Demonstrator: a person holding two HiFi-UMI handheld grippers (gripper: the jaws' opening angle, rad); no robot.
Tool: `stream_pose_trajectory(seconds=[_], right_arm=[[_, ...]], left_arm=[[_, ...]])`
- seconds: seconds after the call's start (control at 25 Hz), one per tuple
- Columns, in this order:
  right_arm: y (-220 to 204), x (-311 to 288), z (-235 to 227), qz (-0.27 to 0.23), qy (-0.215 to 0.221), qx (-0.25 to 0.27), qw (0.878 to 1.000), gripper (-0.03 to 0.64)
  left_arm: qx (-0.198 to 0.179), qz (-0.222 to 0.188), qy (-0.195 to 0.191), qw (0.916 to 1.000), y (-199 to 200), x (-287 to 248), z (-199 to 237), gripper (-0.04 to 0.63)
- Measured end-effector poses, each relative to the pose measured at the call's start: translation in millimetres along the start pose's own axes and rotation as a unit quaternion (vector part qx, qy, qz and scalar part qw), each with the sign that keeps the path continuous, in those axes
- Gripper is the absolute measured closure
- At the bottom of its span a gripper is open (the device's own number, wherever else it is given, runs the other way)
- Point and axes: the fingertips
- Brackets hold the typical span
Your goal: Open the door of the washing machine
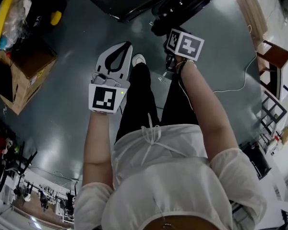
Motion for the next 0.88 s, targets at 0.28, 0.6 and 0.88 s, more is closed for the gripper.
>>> stream_pose_trajectory(seconds=[0.28, 0.6, 0.88], right_arm=[[-21.7, 16.3, -53.2, 0.018, 0.004, -0.004, 1.000, 0.518], [-33.5, 33.9, -111.4, 0.037, 0.018, 0.019, 0.999, 0.529], [-41.3, 49.2, -170.7, 0.029, 0.009, 0.038, 0.999, 0.540]], left_arm=[[-0.014, 0.009, -0.012, 0.9998, -3.7, -26.9, -41.6, 0.574], [-0.036, 0.016, -0.022, 0.9990, 3.4, -63.7, -95.5, 0.574], [-0.043, 0.009, -0.022, 0.9988, 13.4, -88.2, -150.8, 0.574]])
Point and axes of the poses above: the fingertips, and each gripper's own axes: x backward along the fingers, z to its left, y out of its top, and after that the axes turned 1 degree about -z, right-handed
